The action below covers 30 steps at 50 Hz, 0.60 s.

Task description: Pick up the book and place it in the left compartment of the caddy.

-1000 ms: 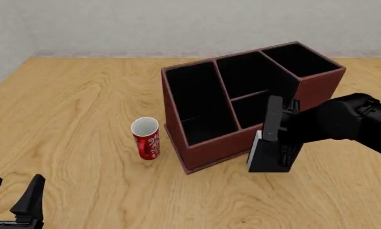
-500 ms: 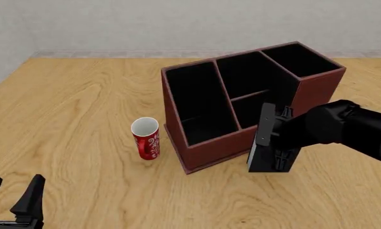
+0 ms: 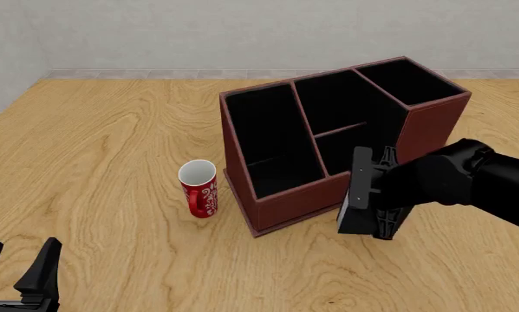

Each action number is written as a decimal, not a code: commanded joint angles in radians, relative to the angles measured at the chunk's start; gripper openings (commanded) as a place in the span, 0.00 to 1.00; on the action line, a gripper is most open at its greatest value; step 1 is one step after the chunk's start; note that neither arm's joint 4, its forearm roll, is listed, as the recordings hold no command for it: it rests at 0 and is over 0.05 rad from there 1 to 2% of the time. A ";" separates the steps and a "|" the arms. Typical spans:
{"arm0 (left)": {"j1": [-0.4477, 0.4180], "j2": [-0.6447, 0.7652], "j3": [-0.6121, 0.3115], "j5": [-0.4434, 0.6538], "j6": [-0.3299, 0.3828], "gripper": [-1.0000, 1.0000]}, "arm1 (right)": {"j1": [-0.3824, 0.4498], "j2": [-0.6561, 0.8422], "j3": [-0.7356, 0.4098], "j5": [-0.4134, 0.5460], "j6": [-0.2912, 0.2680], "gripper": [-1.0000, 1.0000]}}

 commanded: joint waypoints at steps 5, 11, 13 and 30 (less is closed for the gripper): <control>0.000 0.000 0.000 0.000 0.000 1.00 | 0.014 -0.032 0.017 0.056 0.024 0.00; 0.000 0.000 0.000 0.000 0.000 1.00 | 0.019 -0.088 0.030 0.095 0.016 0.00; 0.000 0.000 0.000 0.000 0.000 1.00 | 0.017 -0.104 0.032 0.107 0.010 0.00; 0.000 0.000 0.000 0.000 0.000 1.00 | -0.020 -0.241 0.052 0.209 -0.055 0.00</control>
